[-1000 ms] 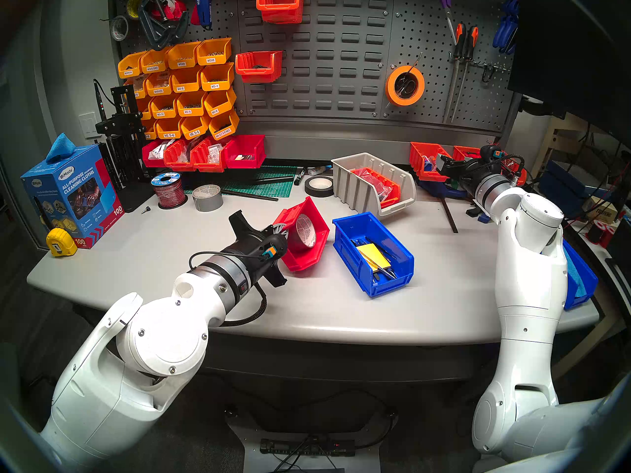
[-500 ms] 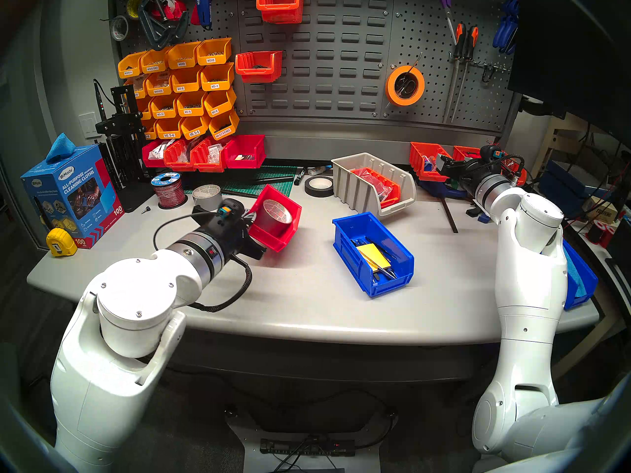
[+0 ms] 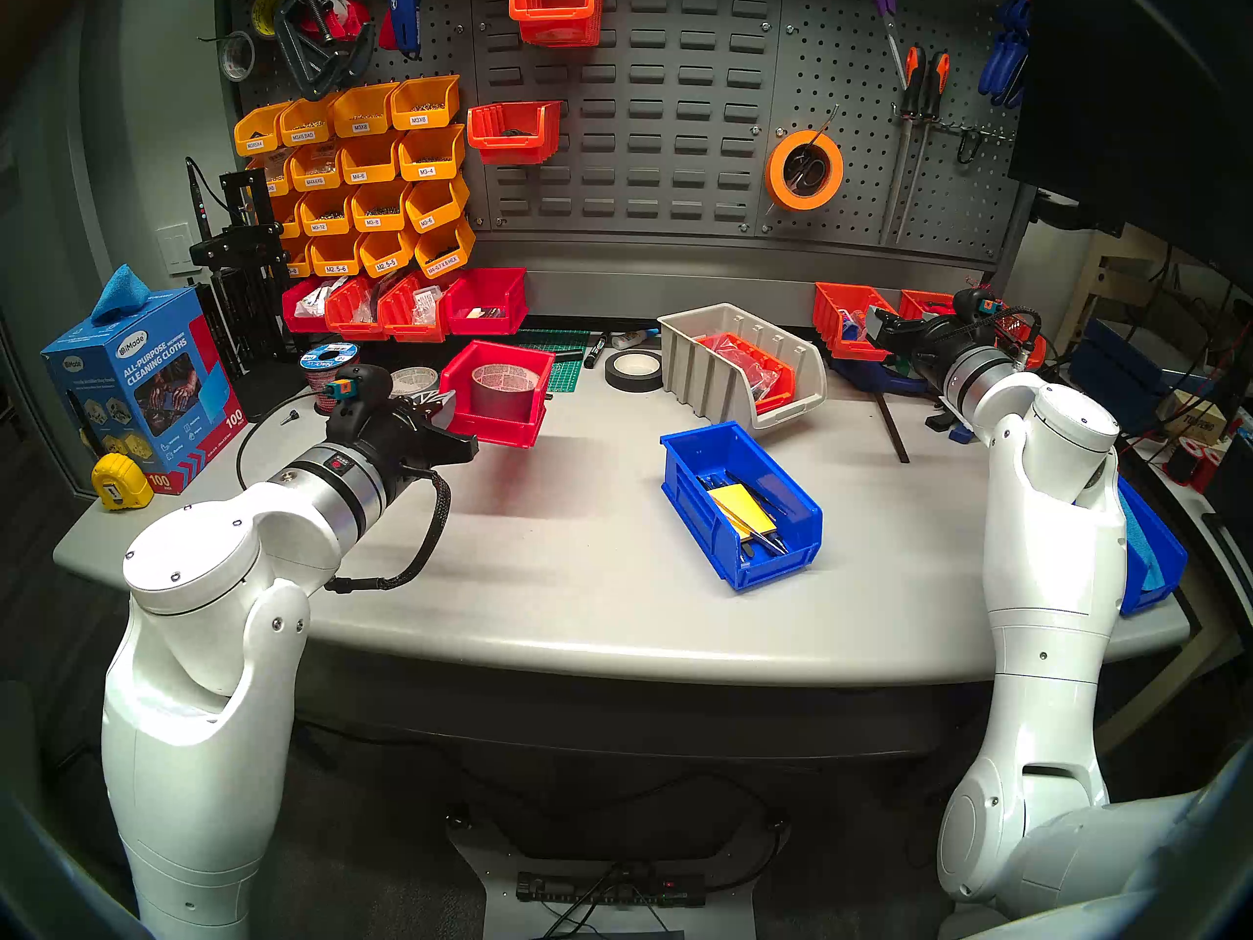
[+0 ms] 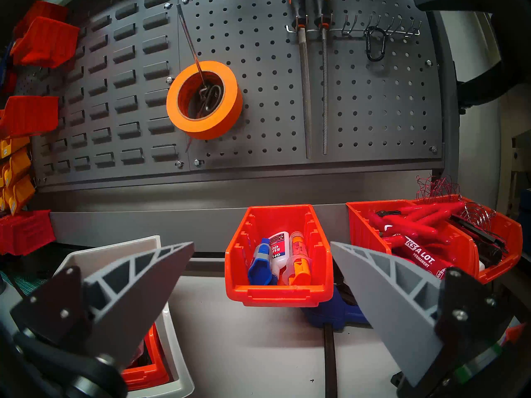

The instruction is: Hang all the unorganized tool boxes onto the wall

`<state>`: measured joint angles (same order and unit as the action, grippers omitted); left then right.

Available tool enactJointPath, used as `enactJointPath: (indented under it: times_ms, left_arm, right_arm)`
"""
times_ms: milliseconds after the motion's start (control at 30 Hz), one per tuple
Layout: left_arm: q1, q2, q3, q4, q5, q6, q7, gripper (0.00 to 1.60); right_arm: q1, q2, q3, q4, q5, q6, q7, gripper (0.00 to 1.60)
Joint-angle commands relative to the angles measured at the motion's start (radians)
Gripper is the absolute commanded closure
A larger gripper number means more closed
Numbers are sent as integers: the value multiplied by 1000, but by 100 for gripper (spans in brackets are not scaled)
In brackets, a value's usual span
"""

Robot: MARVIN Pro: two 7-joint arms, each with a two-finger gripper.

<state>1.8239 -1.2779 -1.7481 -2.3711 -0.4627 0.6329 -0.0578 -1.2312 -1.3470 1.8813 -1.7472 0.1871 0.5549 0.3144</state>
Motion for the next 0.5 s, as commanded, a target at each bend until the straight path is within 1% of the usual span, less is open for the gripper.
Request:
enactJointPath:
  times_ms: [0, 133, 200, 233, 267, 300, 467]
  left_arm:
    - [75, -76, -27, -9, -63, -126, -46, 160]
    - [103, -61, -20, 1, -44, -168, -67, 160]
    - [115, -39, -16, 8, -36, -181, -90, 160]
    - [119, -20, -9, 8, -23, -173, -95, 160]
    - [120, -16, -3, 5, -13, -163, -87, 142]
    - [121, -17, -4, 6, -11, -166, -90, 100]
    - [123, -14, -4, 7, -10, -173, -92, 100]
  right_arm:
    - [5, 1, 0, -17, 0, -1, 0, 0]
    - [5, 1, 0, -17, 0, -1, 0, 0]
    - [5, 1, 0, -17, 0, -1, 0, 0]
    - [5, 1, 0, -17, 0, -1, 0, 0]
    - [5, 1, 0, -17, 0, -1, 0, 0]
    - [5, 1, 0, -17, 0, -1, -1, 0]
    - [5, 1, 0, -17, 0, -1, -1, 0]
